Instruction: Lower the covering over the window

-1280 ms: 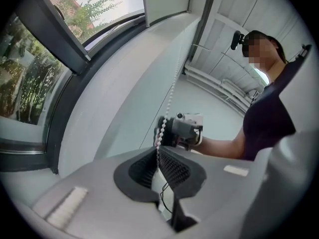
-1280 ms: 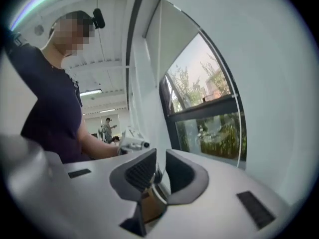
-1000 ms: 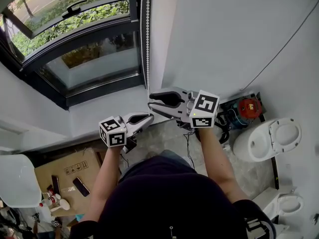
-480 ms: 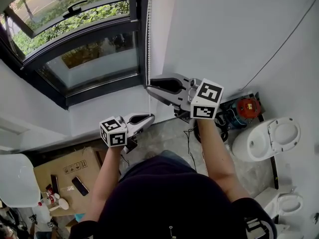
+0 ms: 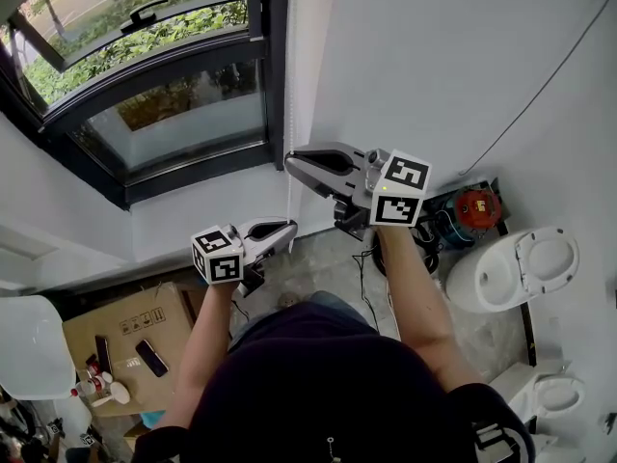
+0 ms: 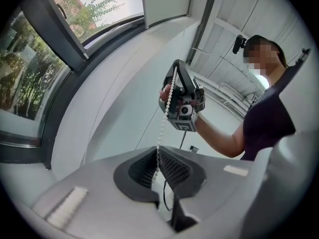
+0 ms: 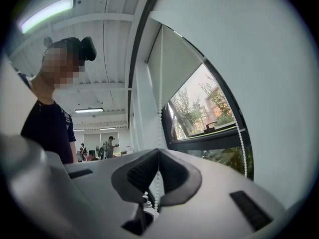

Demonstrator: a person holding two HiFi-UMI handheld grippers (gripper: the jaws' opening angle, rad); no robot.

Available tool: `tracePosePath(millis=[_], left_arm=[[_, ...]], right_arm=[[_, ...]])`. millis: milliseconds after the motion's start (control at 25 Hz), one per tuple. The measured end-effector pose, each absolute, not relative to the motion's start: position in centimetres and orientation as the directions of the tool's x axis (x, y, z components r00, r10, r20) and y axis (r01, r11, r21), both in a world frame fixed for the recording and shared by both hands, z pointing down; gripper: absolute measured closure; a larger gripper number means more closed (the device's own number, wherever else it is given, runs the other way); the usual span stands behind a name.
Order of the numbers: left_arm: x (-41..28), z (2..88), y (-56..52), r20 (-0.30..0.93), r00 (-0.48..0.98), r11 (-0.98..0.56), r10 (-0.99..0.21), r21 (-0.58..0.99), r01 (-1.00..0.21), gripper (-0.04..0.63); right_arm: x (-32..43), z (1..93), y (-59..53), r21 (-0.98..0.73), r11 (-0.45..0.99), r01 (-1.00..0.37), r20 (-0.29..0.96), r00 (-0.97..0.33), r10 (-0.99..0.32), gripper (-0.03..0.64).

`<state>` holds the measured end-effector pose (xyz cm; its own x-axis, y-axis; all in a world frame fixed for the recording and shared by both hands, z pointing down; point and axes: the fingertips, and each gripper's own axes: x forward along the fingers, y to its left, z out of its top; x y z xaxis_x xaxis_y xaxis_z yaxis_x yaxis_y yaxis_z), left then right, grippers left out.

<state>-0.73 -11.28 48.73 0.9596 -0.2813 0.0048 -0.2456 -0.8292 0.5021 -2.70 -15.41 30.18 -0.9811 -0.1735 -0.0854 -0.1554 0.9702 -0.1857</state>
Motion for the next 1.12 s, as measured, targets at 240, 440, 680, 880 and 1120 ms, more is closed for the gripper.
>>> tracePosePath(millis=[240,440,680,880,1120], left_arm=[[0.0,51.4,-9.7,0.018,0.969,-0.807,-0.246,0.551,-0.214,0.575],[0.3,53.5,-8.7,0.099,0.974,-0.804,-0.205,0.551,-0.225,0.575],[-1.1,54.0,-9.2,0.004,0.965,-0.738,-0.264,0.644,-0.204,0.575],[-1.7,56.6,-8.3,0.107,0.968,-0.742,-0.228,0.625,-0.244,0.575],[-2.4,58.6,-7.3,0.126,0.966,-0.722,-0.226,0.644,-0.253,0.575]], right_arm=[[-2.5,33.5,-15.0,-0.162,0.969,-0.189,0.026,-0.982,-0.187,0.603],[-2.8,36.1,-14.8,-0.133,0.972,-0.192,0.136,-0.975,-0.174,0.603],[-3.0,37.0,-14.8,-0.177,0.966,-0.191,0.121,-0.978,-0.172,0.604],[-3.7,39.8,-14.4,-0.149,0.970,-0.194,0.225,-0.962,-0.157,0.604],[-4.2,41.9,-13.7,-0.200,0.961,-0.190,0.214,-0.966,-0.146,0.604]])
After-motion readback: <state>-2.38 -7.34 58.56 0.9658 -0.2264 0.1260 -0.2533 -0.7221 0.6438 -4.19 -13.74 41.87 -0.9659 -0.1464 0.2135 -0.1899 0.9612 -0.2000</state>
